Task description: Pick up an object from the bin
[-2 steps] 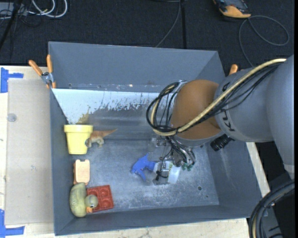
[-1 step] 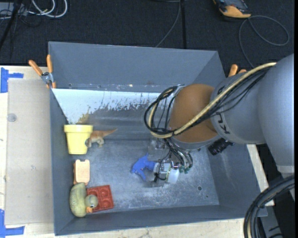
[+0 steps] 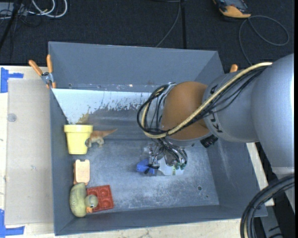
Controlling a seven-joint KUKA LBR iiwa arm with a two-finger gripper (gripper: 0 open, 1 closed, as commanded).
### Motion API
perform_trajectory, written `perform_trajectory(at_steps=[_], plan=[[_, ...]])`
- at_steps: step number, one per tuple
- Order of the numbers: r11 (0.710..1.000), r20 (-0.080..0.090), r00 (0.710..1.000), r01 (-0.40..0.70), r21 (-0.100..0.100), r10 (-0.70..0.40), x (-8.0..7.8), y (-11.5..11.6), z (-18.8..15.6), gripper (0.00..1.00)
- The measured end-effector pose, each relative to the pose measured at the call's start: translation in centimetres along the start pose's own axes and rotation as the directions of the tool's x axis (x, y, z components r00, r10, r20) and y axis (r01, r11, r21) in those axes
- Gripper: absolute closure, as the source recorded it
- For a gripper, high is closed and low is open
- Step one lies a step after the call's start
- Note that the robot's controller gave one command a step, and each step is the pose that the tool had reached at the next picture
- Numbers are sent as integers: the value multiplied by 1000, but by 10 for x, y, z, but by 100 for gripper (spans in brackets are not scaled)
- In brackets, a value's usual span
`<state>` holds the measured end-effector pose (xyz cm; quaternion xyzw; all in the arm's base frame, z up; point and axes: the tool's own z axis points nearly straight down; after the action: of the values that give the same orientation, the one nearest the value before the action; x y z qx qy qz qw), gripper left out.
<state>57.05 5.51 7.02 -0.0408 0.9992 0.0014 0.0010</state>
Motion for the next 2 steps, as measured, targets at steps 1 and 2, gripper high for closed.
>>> perform_trajectory(at_steps=[1, 2], plan=[[1000, 0, 1000, 0, 0, 0, 0, 0, 0, 100], [1000, -4, 1000, 5, 0, -5, 3, 0, -15, 100]])
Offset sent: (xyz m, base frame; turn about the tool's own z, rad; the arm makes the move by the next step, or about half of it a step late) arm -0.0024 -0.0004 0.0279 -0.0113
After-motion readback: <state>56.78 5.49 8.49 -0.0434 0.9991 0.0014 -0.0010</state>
